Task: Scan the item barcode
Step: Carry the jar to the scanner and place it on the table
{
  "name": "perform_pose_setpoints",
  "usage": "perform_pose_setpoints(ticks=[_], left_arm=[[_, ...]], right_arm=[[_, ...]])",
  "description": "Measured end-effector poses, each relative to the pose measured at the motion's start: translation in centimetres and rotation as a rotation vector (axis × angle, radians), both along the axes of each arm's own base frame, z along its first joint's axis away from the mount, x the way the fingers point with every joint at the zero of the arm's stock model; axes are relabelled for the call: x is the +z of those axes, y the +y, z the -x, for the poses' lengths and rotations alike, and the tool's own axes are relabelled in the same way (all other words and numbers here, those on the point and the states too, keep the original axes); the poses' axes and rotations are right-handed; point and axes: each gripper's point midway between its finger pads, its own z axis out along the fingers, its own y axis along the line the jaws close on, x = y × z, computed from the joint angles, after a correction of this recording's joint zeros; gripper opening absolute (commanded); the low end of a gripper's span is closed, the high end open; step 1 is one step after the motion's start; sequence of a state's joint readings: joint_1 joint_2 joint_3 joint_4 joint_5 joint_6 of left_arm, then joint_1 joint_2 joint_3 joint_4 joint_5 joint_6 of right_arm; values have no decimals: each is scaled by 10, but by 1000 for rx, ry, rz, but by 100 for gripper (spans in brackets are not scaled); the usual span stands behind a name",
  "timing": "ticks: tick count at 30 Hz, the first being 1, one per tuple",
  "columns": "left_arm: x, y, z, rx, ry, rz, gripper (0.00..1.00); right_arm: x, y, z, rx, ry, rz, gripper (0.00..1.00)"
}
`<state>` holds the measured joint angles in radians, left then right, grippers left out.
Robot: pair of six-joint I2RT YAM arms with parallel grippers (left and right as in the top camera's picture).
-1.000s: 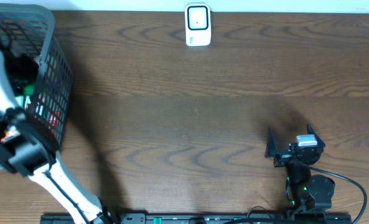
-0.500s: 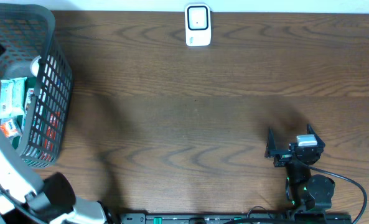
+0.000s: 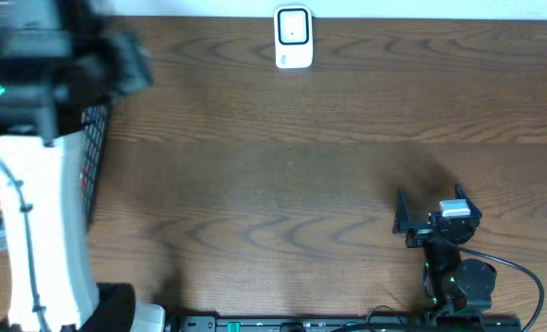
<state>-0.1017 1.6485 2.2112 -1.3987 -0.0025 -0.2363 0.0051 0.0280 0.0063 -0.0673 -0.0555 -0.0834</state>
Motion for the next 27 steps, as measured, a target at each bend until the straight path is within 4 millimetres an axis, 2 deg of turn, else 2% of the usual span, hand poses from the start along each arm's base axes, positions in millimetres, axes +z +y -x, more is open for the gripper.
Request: perform_pose_setpoints(ticks=[2, 5, 10, 15, 21, 27], left_arm=[[-21, -33, -2, -89, 76, -12, 57], [-56, -73, -2, -190, 200, -41, 57], [-118, -133, 4, -338, 397, -112, 57], [-173, -187, 12, -459, 517, -181, 57], [-227, -234, 31, -570, 620, -261, 57], [-255, -266, 37, -642, 612, -284, 57]], right_arm=[[0, 0, 0, 0, 0, 0, 99], [0, 0, 0, 0, 0, 0, 99], [0, 0, 0, 0, 0, 0, 99], [0, 0, 0, 0, 0, 0, 99], [0, 0, 0, 0, 0, 0, 99], [0, 0, 0, 0, 0, 0, 99]])
